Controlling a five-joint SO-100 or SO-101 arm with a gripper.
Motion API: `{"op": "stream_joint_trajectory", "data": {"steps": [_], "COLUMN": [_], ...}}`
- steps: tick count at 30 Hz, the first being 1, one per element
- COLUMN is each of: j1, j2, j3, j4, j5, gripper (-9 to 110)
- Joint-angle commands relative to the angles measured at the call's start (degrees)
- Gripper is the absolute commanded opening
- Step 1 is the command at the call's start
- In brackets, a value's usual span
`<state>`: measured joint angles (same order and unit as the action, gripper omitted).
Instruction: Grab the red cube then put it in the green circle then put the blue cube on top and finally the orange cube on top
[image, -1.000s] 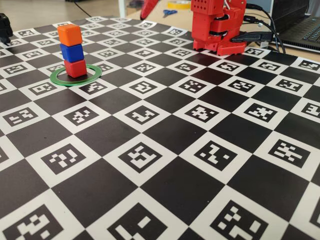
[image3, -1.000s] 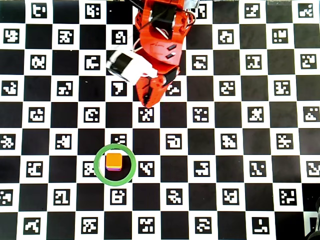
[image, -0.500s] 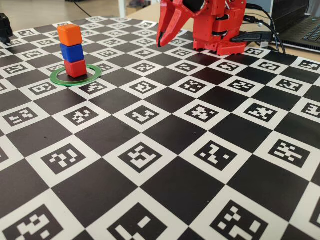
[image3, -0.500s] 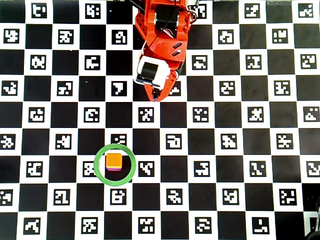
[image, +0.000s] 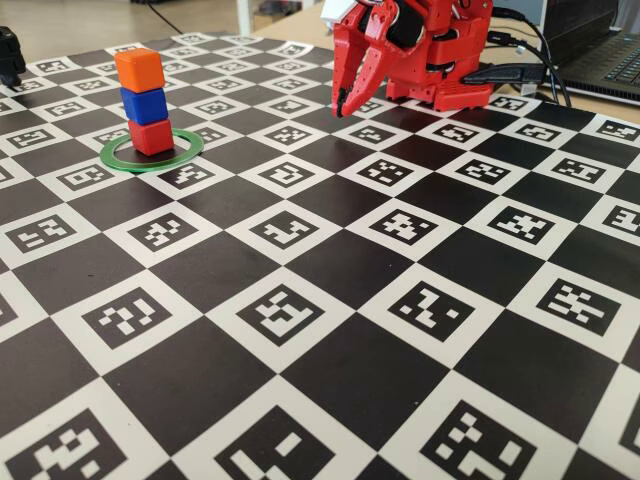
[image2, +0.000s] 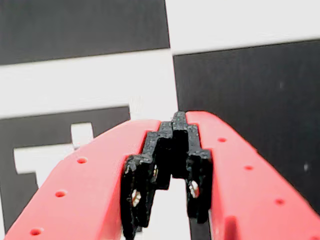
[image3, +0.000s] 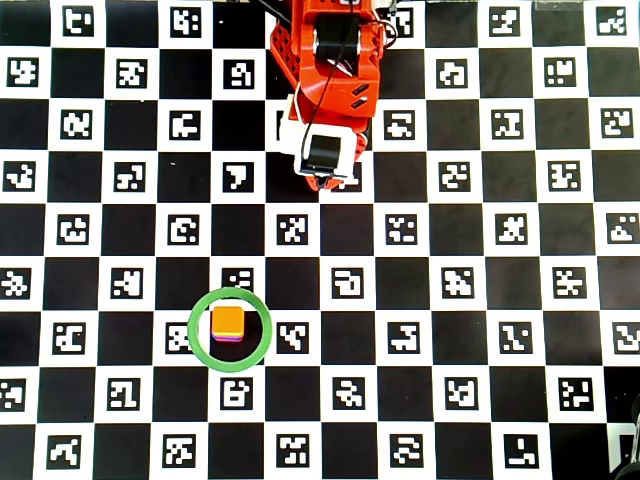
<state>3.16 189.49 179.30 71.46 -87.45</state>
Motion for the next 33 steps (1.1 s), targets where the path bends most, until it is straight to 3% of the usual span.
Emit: {"op": "stream_joint_trajectory", "data": {"steps": [1, 33], "j1": [-0.35, -0.26], "j2": [2.64, 2.90], "j3": [3.16, 3.25], "j4": [1.76, 6.24], "j5": [-2.64, -0.18], "gripper": [-5, -5]}}
